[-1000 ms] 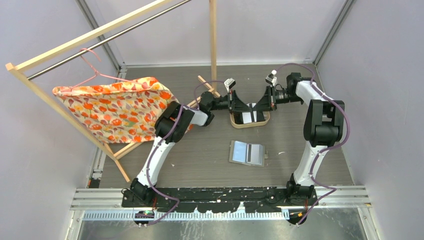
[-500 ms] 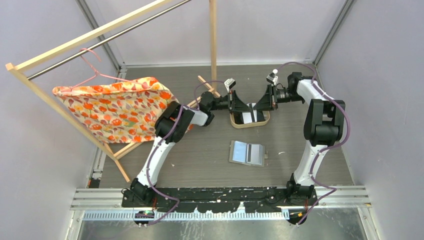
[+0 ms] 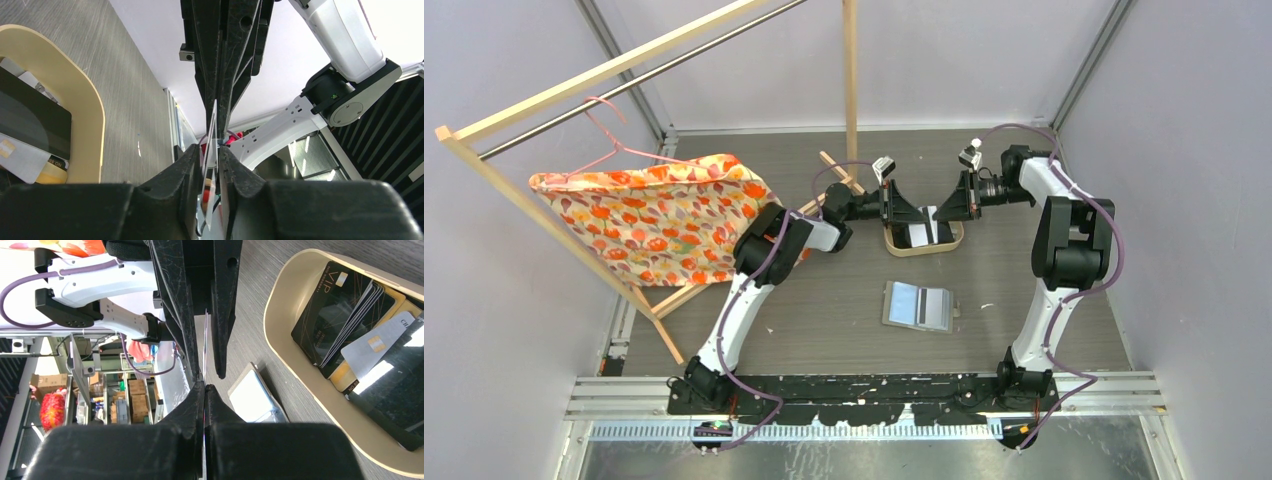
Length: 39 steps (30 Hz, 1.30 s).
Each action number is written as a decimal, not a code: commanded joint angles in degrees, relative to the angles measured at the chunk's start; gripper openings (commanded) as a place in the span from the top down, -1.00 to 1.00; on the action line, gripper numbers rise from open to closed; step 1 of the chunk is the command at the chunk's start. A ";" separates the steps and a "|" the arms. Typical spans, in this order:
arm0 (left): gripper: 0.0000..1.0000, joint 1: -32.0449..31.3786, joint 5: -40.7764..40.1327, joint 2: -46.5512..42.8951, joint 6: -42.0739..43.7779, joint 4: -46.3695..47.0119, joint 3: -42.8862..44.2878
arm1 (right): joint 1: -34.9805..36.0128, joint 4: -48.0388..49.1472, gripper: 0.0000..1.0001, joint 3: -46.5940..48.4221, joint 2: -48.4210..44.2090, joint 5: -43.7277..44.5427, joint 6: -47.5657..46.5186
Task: Put the credit cards into the card holder
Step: Place the credit card in the storage box.
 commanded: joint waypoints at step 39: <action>0.88 1.84 -1.89 -1.72 -1.09 2.81 -0.96 | -4.56 -15.66 0.97 7.18 2.98 -2.04 -14.97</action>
